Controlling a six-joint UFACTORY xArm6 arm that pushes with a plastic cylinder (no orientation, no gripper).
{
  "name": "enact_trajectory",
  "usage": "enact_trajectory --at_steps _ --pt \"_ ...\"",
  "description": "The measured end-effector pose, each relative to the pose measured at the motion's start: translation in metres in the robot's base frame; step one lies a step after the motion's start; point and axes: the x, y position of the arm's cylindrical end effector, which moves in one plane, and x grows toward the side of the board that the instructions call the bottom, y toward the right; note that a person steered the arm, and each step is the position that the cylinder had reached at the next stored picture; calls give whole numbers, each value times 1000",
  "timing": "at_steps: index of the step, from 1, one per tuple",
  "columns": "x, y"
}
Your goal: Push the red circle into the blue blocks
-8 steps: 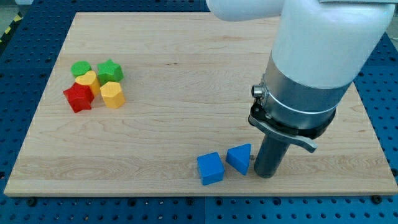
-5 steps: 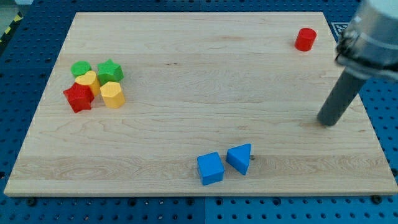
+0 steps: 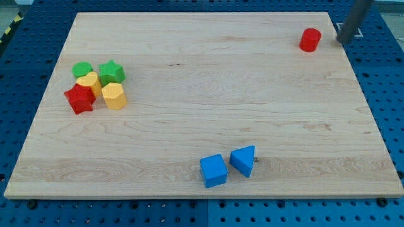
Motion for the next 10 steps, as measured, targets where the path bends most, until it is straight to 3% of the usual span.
enact_trajectory --at_steps 2,4,6,7,8,9,10 --pt "24 -114" --pt "-15 -121" --pt "58 -134" --pt "54 -131" --pt "75 -127" --pt "103 -159" --pt "91 -163"
